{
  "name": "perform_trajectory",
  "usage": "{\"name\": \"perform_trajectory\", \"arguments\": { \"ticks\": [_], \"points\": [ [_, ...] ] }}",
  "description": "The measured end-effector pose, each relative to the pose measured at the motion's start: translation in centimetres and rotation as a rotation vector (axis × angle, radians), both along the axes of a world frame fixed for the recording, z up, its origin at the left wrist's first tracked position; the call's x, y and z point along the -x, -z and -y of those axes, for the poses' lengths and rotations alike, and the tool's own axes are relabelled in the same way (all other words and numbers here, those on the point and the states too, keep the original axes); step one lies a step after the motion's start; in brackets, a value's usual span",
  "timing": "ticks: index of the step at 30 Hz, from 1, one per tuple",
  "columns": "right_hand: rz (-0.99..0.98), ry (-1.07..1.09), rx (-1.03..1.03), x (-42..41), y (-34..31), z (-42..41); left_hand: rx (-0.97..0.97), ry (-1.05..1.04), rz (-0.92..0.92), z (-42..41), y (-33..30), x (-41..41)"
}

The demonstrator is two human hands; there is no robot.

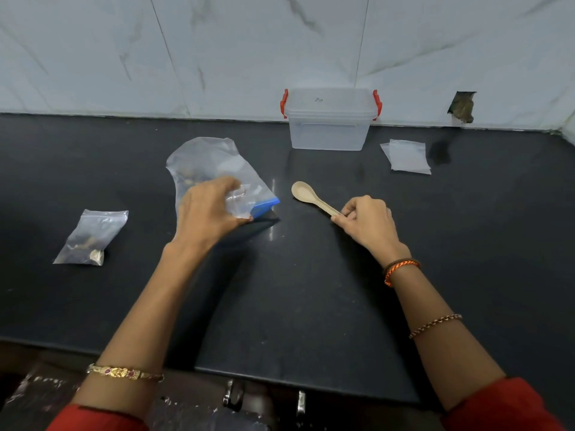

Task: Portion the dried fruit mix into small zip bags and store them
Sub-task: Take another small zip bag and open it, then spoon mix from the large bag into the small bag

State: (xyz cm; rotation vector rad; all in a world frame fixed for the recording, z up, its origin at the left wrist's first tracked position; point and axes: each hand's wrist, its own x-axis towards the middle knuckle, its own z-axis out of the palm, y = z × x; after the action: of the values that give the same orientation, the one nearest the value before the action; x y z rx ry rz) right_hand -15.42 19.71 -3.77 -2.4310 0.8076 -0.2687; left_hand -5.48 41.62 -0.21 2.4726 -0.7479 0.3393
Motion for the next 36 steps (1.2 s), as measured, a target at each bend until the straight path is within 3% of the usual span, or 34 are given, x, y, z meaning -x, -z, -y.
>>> {"name": "perform_trajectory", "arguments": {
  "ticks": [4,9,14,23,27,32,36],
  "points": [
    [0.081,0.047,-0.060,0.0,0.0,0.0,-0.175,-0.074,-0.028,-1.7,0.2,-1.2],
    [0.400,0.004,-0.328,0.3,-2.2,-0.4,-0.239,-0.073,-0.024,-1.6,0.6,-2.4],
    [0.323,-0.365,-0.324,1.0,-4.2,-2.2,0.112,-0.162,-0.014,-1.6,0.1,-3.0],
    [0.221,-0.300,0.158,-5.0,-2.0,-9.4,0.432,-0.125,-0.140,-2.1,-0.3,-2.8],
    [0.220,-0.329,0.232,-7.1,-1.3,-12.5,0.499,-0.087,-0.304,-3.5,-0.4,-3.1],
    [0.271,-0.296,0.157,-8.4,-0.5,-13.5,0.988,-0.280,-0.630,-6.6,-0.7,-6.1],
    [0.301,-0.269,0.085,-9.1,-0.1,-13.7,1.062,-0.325,-0.850,-6.9,0.3,-8.5]
  ]
}}
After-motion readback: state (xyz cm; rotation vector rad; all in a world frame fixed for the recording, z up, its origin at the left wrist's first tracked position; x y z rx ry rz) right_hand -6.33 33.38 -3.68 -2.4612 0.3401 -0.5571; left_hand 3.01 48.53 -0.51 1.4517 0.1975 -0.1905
